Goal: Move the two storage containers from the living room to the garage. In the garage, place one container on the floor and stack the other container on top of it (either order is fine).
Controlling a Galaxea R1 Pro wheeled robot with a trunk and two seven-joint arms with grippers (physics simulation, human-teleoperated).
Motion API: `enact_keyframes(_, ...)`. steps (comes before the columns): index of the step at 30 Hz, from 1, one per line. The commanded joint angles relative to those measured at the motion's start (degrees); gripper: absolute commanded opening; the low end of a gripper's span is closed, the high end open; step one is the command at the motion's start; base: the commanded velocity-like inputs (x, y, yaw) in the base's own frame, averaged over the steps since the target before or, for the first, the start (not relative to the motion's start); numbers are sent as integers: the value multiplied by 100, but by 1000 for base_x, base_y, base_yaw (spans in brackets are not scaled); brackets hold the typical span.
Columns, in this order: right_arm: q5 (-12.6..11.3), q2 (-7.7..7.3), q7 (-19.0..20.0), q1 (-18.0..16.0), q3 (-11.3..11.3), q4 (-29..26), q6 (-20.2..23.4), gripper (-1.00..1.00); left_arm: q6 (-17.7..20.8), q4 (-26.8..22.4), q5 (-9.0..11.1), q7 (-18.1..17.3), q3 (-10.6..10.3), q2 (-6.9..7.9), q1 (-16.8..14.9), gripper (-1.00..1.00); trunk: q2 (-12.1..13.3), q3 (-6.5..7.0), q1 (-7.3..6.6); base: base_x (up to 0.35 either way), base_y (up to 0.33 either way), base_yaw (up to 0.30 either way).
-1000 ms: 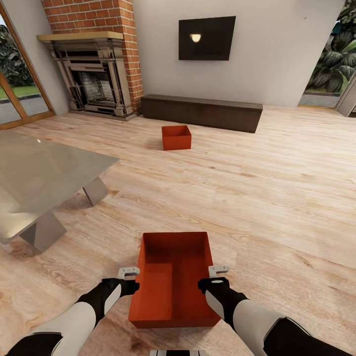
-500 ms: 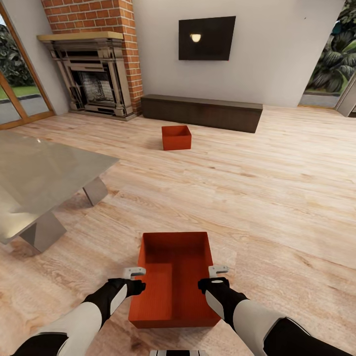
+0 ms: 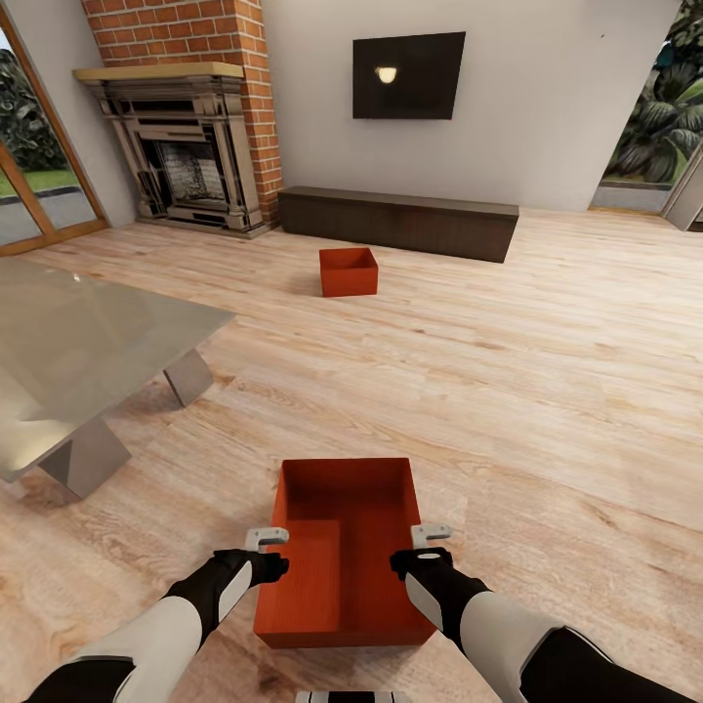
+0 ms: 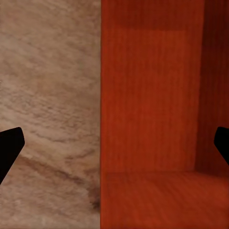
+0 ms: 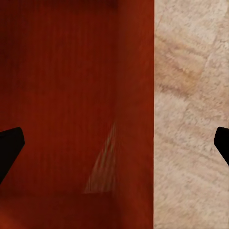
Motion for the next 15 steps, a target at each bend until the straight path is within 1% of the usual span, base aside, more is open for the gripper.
enact_keyframes(1,-16,0,14,-3,44,-8,38,100,35,-12,38,12,0,-1,0,100,-2,-4,-1,0,0,0)
enact_keyframes(6,-1,-13,223,-3,44,-8,45,100,35,-12,34,12,-3,7,0,100,-2,-4,-1,0,0,0)
enact_keyframes(15,-7,-21,245,-3,44,-8,47,100,35,-12,34,12,-4,8,0,100,-2,-4,-1,0,0,0)
